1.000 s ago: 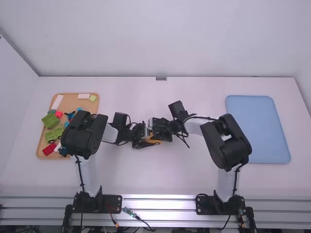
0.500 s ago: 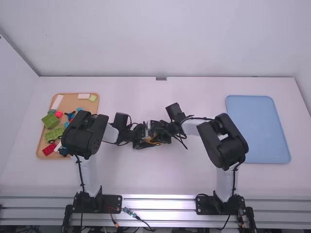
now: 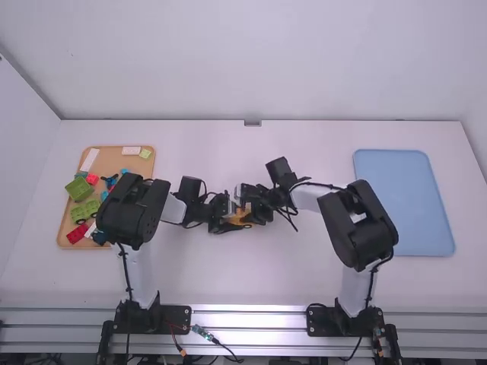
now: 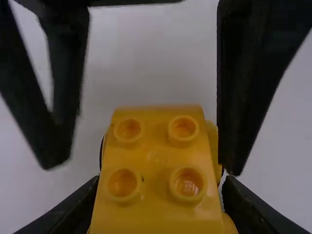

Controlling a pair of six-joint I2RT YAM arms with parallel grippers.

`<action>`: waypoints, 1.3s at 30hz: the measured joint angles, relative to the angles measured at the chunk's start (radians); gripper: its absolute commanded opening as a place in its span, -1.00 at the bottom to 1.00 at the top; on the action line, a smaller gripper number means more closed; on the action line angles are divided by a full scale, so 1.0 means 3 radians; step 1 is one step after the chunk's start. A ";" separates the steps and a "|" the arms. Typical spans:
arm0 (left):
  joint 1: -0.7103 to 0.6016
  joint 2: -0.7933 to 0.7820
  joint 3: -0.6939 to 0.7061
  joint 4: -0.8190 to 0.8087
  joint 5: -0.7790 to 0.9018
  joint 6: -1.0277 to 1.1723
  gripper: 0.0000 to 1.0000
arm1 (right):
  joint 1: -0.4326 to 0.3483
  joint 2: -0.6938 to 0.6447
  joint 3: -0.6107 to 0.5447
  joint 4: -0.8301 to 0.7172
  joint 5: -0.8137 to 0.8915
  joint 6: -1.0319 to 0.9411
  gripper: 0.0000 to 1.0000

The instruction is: Assemble lego blocks to make yellow taxi

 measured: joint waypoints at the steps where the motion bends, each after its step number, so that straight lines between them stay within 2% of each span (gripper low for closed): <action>1: 0.0000 0.0000 0.0000 -0.0003 0.0000 0.0000 -0.14 | -0.0032 -0.0041 0.0000 -0.0006 -0.0025 0.0004 0.48; 4: 0.0000 0.0000 0.0000 -0.0004 0.0000 0.0000 -0.11 | -0.0112 -0.0144 0.0000 -0.0013 -0.0088 0.0003 0.67; 6: 0.0000 0.0000 0.0000 -0.0009 0.0000 0.0003 -0.08 | -0.0195 -0.0231 0.0000 -0.0069 -0.0167 -0.0006 0.92; 8: 0.0000 0.0000 0.0001 -0.0010 0.0001 0.0003 -0.07 | -0.0258 -0.0290 0.0000 -0.0154 -0.0238 -0.0034 1.00; 14: -0.0001 0.0000 0.0004 -0.0018 0.0004 0.0001 0.01 | -0.0451 -0.0462 0.0000 -0.0435 -0.0356 -0.0111 0.99; 21: -0.0003 0.0000 0.0003 -0.0037 -0.0029 -0.0003 0.36 | -0.0698 -0.0576 -0.0041 -0.0649 -0.0498 -0.0315 0.98; 22: -0.0003 0.0006 0.0001 -0.0057 -0.0045 -0.0013 0.46 | -0.0727 -0.0576 -0.0089 -0.0585 -0.0526 -0.0334 0.98; 23: -0.0004 0.0006 0.0001 -0.0056 -0.0052 -0.0028 0.64 | -0.0758 -0.0576 -0.0164 -0.0481 -0.0562 -0.0350 0.98; 29: -0.0005 0.0006 0.0003 -0.0058 -0.0058 -0.0051 0.97 | -0.0830 -0.0576 -0.0596 0.0103 -0.0735 -0.0375 0.99; 33: -0.0006 0.0003 0.0023 -0.0111 -0.0048 -0.0120 0.98 | -0.0768 -0.0576 -0.0851 0.0568 -0.0783 -0.0315 0.99; 39: -0.0006 -0.0212 0.0160 -0.0790 -0.0237 -0.0144 0.98 | -0.0540 -0.0571 -0.1092 0.1283 -0.0661 0.0025 0.99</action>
